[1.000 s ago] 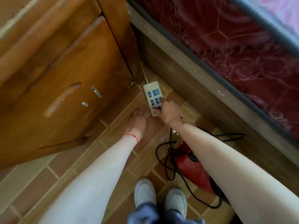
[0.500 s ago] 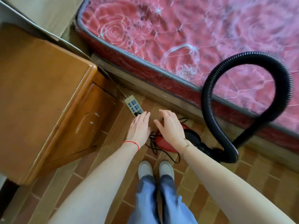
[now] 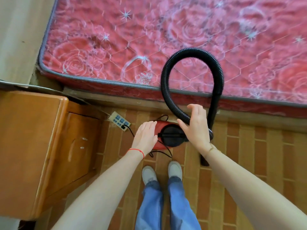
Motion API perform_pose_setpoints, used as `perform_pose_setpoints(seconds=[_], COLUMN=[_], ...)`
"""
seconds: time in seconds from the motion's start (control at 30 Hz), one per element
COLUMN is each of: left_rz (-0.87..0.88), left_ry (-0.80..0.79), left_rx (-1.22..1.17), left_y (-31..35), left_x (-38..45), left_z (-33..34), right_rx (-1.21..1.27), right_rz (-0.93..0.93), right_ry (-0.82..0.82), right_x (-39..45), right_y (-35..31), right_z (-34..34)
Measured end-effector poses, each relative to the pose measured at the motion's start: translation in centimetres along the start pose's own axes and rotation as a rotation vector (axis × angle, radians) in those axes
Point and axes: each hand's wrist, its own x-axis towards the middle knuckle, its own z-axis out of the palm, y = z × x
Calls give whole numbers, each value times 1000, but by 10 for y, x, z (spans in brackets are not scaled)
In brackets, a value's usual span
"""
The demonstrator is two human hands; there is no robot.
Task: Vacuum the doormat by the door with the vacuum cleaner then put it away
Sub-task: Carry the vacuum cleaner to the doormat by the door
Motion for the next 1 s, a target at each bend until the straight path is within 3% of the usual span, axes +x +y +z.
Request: perform_pose_setpoints(seconds=[0.17,0.5,0.8,1.0], left_rz=[55,78,34,8], left_ry=[-66,-231,-373,-473], left_rx=[22,162,264,323], left_y=[26,44,38,37], left_x=[13,70,101,110], left_z=[28,108,167,182], right_rx=[-117,-87,110,324], right_rz=[177,354,387,479], right_ry=[9,-240,26,-98], right_x=[-8,-1,11,28], right_y=[60,139,167,193], right_z=[-7,50,86,77])
